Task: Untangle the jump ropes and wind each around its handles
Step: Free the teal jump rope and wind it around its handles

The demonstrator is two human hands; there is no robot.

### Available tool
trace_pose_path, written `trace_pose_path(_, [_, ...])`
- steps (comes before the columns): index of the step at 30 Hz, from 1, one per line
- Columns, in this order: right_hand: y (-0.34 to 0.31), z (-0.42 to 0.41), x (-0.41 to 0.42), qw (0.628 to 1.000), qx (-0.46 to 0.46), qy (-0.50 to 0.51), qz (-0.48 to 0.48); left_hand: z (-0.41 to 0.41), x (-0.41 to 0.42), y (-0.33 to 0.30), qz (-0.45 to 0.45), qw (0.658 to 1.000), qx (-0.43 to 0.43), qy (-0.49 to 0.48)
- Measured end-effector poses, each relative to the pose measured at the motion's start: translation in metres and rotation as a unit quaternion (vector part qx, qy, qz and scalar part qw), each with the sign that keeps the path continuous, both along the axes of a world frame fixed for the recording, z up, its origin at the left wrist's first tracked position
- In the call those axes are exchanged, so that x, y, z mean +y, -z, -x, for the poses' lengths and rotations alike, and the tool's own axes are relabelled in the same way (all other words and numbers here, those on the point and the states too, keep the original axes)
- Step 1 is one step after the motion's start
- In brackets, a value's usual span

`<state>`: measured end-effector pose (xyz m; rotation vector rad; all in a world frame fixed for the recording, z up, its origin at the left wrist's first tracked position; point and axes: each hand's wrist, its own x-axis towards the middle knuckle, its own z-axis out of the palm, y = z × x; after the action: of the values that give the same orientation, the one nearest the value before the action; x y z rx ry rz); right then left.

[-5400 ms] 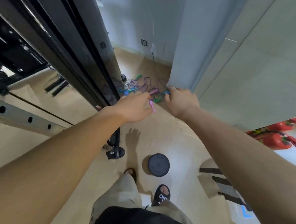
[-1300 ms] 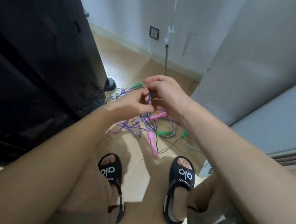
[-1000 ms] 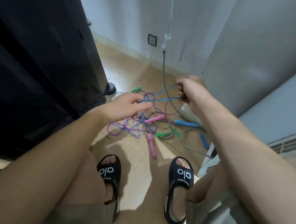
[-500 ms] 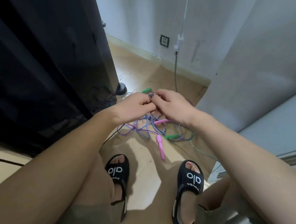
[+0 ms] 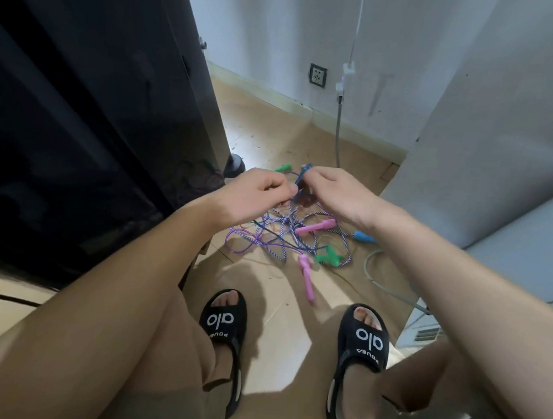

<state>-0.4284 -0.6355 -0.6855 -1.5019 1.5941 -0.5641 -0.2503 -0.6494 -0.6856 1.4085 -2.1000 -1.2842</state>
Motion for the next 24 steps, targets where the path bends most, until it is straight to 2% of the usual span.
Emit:
trace_pose_path(1, [0.0, -0.006, -0.002, 0.998, -0.054, 0.013, -0.007, 0.002, 0.001, -0.001, -0.001, 1.0, 0.007, 0.003])
trace_pose_path(2, [0.002, -0.006, -0.005, 0.998, -0.059, 0.02, 0.003, 0.002, 0.002, -0.002, 0.0, 1.0, 0.01, 0.006])
trace_pose_path(3, [0.002, -0.001, -0.008, 0.999, -0.02, 0.021, 0.026, 0.002, 0.002, -0.002, 0.002, 1.0, 0.008, 0.009])
trace_pose_path(5, [-0.001, 0.013, -0.009, 0.988, 0.125, 0.031, 0.086, -0.002, 0.001, -0.003, 0.004, 1.0, -0.002, 0.008])
trace_pose_path(6, [-0.005, 0.018, -0.008, 0.98, 0.151, 0.04, 0.126, -0.004, 0.0, -0.003, 0.005, 1.0, -0.007, 0.004])
trace_pose_path(7, [-0.008, 0.021, -0.007, 0.979, 0.129, 0.05, 0.15, -0.004, -0.001, -0.003, 0.006, 1.0, -0.009, 0.001])
trace_pose_path(8, [-0.015, 0.02, -0.005, 0.984, 0.057, 0.058, 0.156, -0.004, -0.002, -0.003, 0.005, 1.0, -0.008, -0.002])
trace_pose_path(10, [-0.019, 0.008, -0.001, 0.991, -0.059, 0.024, 0.116, -0.001, -0.001, -0.005, 0.004, 1.0, 0.004, 0.004])
trace_pose_path(11, [-0.018, 0.002, 0.001, 0.993, -0.053, -0.015, 0.101, 0.001, 0.0, -0.005, 0.005, 1.0, 0.002, 0.008])
trace_pose_path(14, [-0.013, -0.008, 0.007, 0.994, 0.005, -0.069, 0.089, 0.005, 0.001, -0.008, 0.008, 1.0, -0.029, 0.009])
trace_pose_path(21, [-0.007, 0.004, -0.006, 0.984, 0.068, -0.094, 0.132, -0.009, 0.0, -0.009, -0.009, 1.0, -0.002, 0.015])
trace_pose_path(24, [-0.009, 0.025, -0.016, 0.969, 0.171, -0.081, 0.157, -0.014, -0.001, -0.006, -0.015, 0.999, -0.021, 0.02])
